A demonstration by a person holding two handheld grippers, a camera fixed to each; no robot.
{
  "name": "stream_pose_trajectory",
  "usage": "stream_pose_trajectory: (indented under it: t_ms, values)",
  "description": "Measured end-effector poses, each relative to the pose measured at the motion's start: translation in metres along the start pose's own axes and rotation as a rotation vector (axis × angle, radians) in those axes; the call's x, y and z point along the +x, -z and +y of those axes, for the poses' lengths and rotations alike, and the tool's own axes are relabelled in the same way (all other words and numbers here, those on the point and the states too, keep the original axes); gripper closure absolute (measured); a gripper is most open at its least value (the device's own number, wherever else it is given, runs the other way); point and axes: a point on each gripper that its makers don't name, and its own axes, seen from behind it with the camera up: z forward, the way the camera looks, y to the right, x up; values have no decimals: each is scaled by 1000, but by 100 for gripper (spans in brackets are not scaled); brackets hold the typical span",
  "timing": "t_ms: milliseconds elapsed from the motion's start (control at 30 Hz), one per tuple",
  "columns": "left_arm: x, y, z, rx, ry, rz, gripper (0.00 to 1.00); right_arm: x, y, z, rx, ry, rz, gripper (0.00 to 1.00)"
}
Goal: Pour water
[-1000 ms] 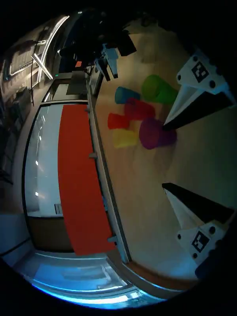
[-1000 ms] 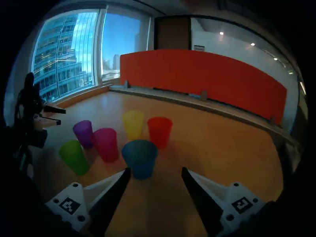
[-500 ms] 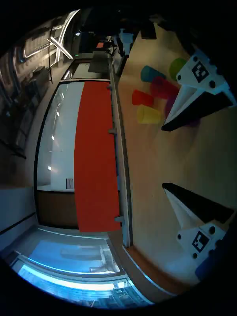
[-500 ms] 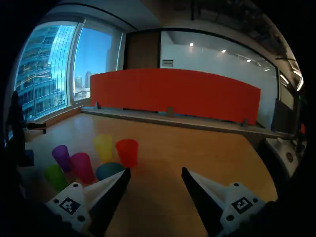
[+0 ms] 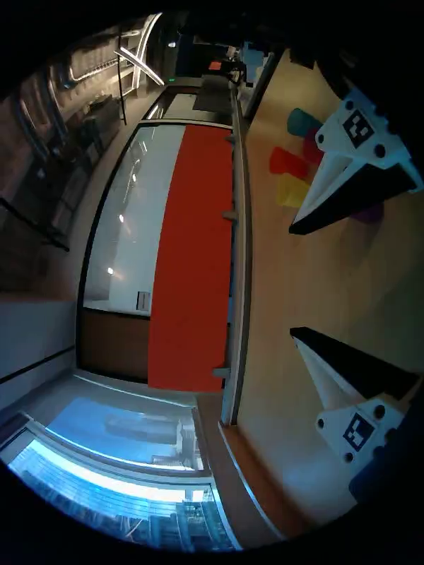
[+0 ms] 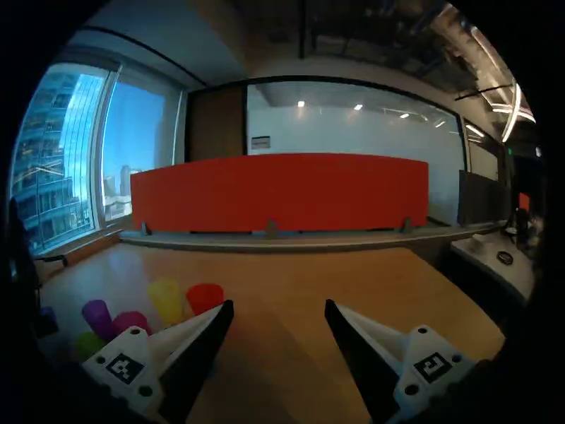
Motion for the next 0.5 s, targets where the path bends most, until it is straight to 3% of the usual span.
stream_pose_trajectory:
  t_ms: [200, 500]
  values:
    - [18, 2, -8, 43, 10, 61, 2, 18, 5, 5, -62, -20, 83, 0]
    - [32, 0, -8, 68, -41, 110, 2, 31, 7, 9, -132, 21, 154, 0]
